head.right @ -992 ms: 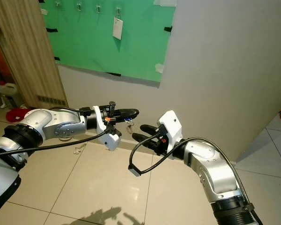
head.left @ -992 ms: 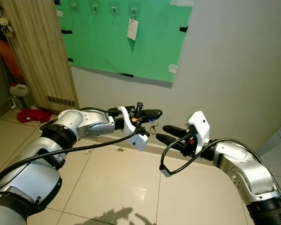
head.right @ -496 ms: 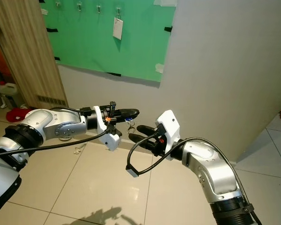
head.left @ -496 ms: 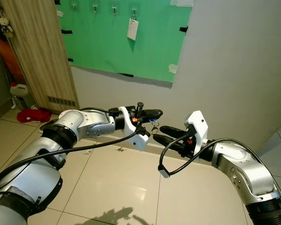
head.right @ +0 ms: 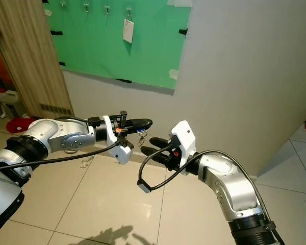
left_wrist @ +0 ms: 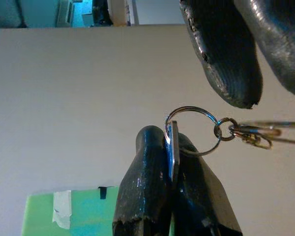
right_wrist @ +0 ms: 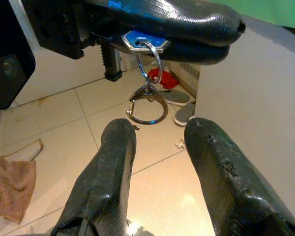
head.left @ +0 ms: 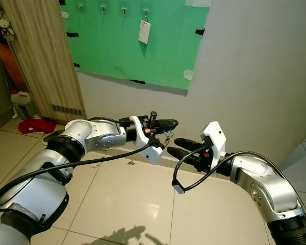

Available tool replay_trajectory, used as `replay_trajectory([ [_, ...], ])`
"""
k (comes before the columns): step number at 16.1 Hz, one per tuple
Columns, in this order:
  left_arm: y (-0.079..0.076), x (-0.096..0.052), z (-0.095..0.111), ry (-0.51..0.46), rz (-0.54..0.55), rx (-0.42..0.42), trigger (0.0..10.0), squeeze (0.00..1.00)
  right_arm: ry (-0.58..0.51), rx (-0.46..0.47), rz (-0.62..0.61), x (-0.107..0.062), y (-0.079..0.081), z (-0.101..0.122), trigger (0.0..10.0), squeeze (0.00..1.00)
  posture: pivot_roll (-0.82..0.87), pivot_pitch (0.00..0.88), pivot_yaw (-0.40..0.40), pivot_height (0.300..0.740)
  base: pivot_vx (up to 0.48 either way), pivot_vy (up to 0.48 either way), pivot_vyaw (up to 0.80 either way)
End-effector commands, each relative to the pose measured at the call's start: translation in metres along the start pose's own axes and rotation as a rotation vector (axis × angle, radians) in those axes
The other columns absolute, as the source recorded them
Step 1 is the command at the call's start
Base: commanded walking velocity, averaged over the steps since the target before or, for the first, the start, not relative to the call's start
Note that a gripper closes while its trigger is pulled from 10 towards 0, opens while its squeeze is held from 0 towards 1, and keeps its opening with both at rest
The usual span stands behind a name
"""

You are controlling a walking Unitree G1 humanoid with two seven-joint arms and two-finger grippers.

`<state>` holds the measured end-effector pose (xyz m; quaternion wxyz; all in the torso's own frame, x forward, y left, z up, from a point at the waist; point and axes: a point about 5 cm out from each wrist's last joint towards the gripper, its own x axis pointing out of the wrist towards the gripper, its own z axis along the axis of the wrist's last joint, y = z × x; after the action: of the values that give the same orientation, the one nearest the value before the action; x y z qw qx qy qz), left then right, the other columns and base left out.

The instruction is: Hang keys on a hook

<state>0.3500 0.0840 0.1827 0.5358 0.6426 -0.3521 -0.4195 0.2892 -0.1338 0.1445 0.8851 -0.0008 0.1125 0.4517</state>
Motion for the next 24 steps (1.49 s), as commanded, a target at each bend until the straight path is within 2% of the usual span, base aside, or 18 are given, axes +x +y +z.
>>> replay_trajectory([
  [1, 0.0009, 0.0027, 0.0030, -0.016, 0.005, 0.010, 10.0, 0.00, -0.003, -0.030, -0.018, 0.0002, -0.0047, 0.0051, 10.0, 0.00, -0.10, 0.000, -0.035, 0.740, 0.000, 0.000, 0.00],
  [17, 0.0013, 0.0039, 0.0035, -0.018, 0.006, 0.014, 10.0, 0.00, -0.003, -0.024, -0.035, 0.0076, -0.0092, 0.0033, 10.0, 0.00, -0.09, 0.000, -0.037, 0.740, 0.000, 0.000, 0.00],
  [18, 0.0011, 0.0039, 0.0034, -0.018, 0.005, 0.013, 10.0, 0.00, -0.003, -0.023, -0.034, 0.0076, -0.0091, 0.0030, 7.6, 0.00, -0.10, 0.000, -0.037, 0.740, 0.000, 0.000, 0.00],
  [20, 0.0009, 0.0040, 0.0035, -0.018, 0.005, 0.011, 10.0, 0.00, -0.003, -0.021, -0.034, 0.0071, -0.0091, 0.0023, 3.7, 0.00, -0.10, 0.000, -0.037, 0.740, 0.000, 0.000, 0.00],
  [21, 0.0009, 0.0041, 0.0036, -0.018, 0.005, 0.011, 10.0, 0.00, -0.003, -0.019, -0.036, 0.0066, -0.0097, 0.0017, 0.0, 0.00, -0.10, 0.000, -0.036, 0.740, 0.000, 0.000, 0.00],
  [24, 0.0013, 0.0047, 0.0038, -0.019, 0.007, 0.010, 10.0, 0.00, -0.007, -0.013, -0.037, 0.0062, -0.0103, 0.0015, 0.0, 0.00, -0.10, 0.000, -0.035, 0.740, 0.000, 0.000, 0.00],
])
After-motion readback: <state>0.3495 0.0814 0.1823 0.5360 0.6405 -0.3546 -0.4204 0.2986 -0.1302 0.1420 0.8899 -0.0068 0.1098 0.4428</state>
